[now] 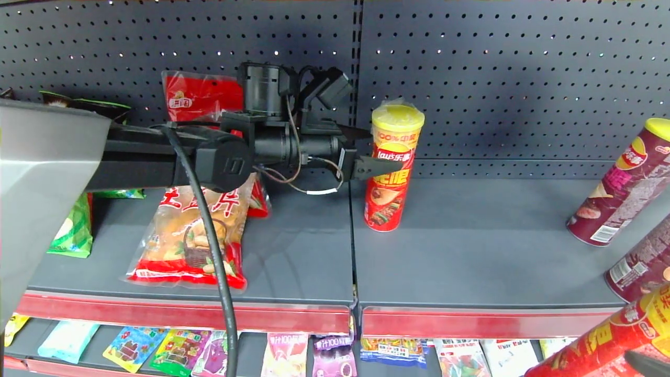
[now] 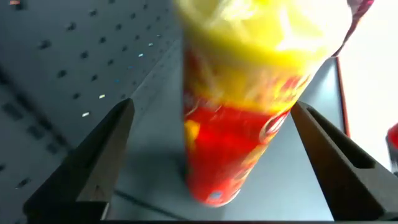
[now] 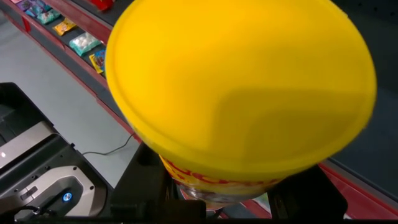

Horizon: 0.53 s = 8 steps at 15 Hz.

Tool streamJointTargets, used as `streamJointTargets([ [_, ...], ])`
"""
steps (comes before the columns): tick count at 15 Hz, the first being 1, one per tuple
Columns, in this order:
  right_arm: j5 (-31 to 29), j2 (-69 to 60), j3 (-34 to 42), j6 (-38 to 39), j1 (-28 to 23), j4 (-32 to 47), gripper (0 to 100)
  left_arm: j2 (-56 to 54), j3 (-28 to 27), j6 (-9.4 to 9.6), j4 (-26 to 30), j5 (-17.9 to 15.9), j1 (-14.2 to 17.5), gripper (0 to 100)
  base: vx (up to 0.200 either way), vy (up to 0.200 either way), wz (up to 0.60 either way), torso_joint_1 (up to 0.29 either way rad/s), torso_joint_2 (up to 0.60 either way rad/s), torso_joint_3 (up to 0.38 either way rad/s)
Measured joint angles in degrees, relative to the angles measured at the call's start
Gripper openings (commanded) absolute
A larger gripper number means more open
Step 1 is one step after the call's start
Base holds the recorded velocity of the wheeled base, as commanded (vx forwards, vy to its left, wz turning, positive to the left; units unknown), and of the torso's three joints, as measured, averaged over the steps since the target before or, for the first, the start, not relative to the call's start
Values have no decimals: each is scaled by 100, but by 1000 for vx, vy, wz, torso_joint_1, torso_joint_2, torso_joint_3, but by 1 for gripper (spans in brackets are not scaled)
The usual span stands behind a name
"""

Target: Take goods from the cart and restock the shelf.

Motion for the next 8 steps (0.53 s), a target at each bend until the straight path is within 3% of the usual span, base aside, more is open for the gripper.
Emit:
streamJointTargets([
  [5,0,2,24,-1,0,2,0,168,-105,-11,-2,9,-52,100,0,0,0,0,0,0],
  [6,0,2,35,-1,-2,0,0,193,-118,-18,-6,22,-102,0,0,0,0,0,0,0],
  [8,0,5,55,7,-2,2,0,215,-127,-35,2,44,-182,0,0,0,0,0,0,0],
])
